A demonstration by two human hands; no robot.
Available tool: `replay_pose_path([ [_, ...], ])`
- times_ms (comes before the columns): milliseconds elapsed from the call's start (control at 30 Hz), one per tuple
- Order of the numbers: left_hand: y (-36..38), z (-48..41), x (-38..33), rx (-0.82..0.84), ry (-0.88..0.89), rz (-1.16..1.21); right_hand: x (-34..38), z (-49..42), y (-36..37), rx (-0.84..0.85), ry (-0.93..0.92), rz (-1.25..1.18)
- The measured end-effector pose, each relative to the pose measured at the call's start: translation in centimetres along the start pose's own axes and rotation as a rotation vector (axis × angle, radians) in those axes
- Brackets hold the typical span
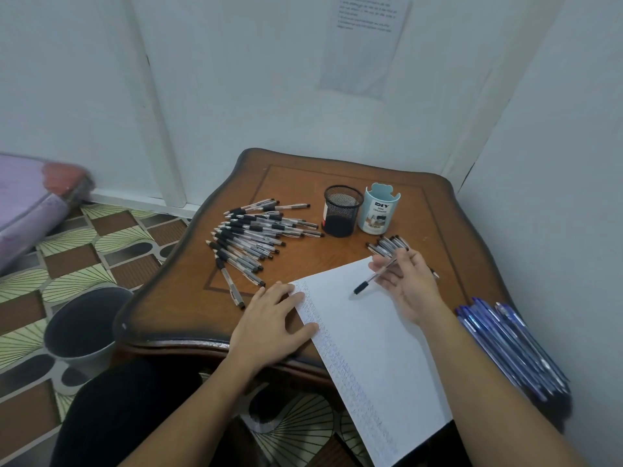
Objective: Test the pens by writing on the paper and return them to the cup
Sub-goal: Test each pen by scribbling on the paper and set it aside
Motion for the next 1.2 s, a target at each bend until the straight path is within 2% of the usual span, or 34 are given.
replay_pose_path([
  [100,0.2,0.0,0.1,0.001,0.015,0.024,0.2,0.1,0.7,-0.032,0.006,-0.056],
  [267,-0.2,0.0,0.0,-0.012,0.001,0.045,-0.3,0.3,3.1,0.085,0.024,0.076],
  [400,0.0,-0.3,0.0,0.032,-0.025,-0.037,-0.4,0.5,4.4,0.105,-0.017,0.120],
  [500,0.1,-0.4,0.1,0.040,-0.029,-0.029,-0.2,0.4,4.9,0.120,-0.052,0.104],
  [633,0.0,-0.3,0.1,0.037,-0.035,-0.017,-0.9,0.1,5.7,0.131,0.007,0.030],
  [800,0.0,-0.3,0.1,0.007,-0.025,-0.038,-2.5,-0.1,6.6,0.217,0.018,0.267],
  [1000,0.0,-0.2,0.0,-0.038,-0.019,-0.023,-3.3,0.1,7.7,0.244,-0.105,0.377],
  [1200,-0.1,-0.3,0.0,-0.057,-0.016,-0.029,-3.9,0.1,7.8,0.349,-0.131,0.485],
])
Point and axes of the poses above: each hand's wrist, its own z-axis away from the middle knuckle, its own y-axis out of the palm, x = y × z, the point moved 7 cm from there along -z, towards the middle knuckle, and after that the axes turned 10 degrees about -y, right-handed, at the moved point
